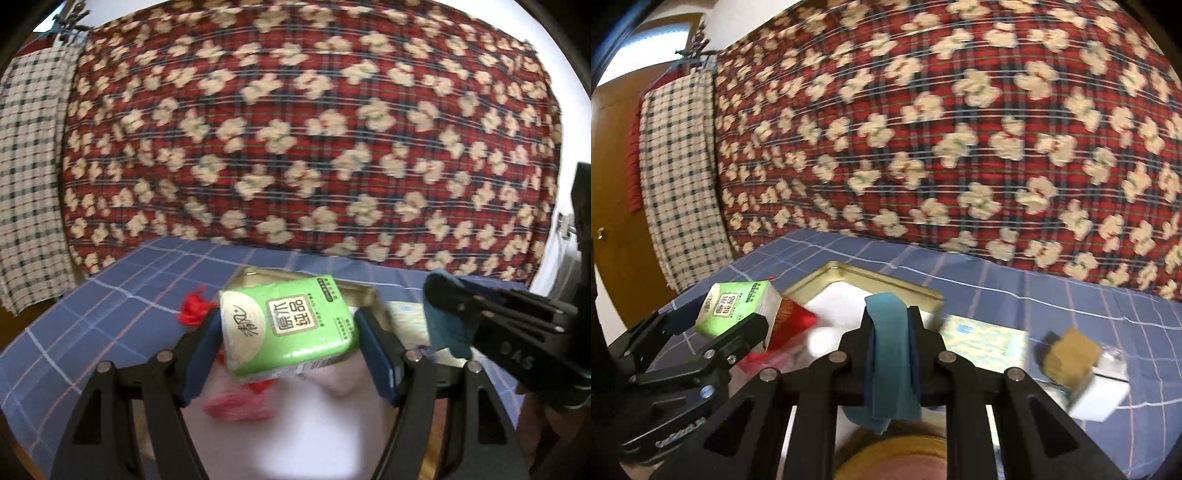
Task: Organize soft objects
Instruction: 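Lower the tissue pack and teal cloth into the tray and open both tools, then move right tool to the clear bag of cotton swabs and grasp it, then lift the swab bag with right tool while left tool moves toward the white sponge, then grasp the white sponge with left tool while right tool holds the swab bag, then carry the white sponge and swab bag with both tools toward the gold tray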
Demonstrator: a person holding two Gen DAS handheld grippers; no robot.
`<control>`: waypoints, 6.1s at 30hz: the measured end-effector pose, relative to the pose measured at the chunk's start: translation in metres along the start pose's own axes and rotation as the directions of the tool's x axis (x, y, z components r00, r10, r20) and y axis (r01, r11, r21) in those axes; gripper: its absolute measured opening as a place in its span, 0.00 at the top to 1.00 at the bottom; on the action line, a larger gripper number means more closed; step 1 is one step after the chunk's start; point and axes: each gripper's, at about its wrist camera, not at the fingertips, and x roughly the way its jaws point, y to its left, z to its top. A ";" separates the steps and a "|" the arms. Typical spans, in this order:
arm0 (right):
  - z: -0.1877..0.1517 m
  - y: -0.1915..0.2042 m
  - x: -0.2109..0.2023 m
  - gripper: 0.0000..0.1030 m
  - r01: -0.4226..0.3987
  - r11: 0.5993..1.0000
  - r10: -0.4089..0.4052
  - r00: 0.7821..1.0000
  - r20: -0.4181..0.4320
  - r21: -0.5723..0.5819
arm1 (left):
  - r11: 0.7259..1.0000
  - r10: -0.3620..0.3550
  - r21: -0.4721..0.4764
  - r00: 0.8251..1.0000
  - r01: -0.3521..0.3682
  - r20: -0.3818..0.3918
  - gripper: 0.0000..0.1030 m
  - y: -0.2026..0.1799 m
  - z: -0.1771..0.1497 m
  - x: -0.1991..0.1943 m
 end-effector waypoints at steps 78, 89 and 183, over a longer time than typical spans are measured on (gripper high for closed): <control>-0.069 -0.135 -0.015 0.68 0.214 0.947 -0.155 0.958 -0.242 0.240 | 0.987 -0.093 0.126 0.993 0.102 -0.076 0.01 -0.114 -0.003 0.006; -0.059 -0.198 -0.082 0.68 0.435 0.868 -0.424 0.900 -0.102 0.238 | 0.954 -0.185 0.216 0.976 0.207 -0.116 0.01 -0.210 -0.007 0.012; -0.087 -0.222 -0.111 0.67 0.522 0.822 -0.557 0.821 0.128 0.229 | 0.944 -0.270 0.191 0.963 0.269 -0.020 0.48 -0.265 -0.037 0.032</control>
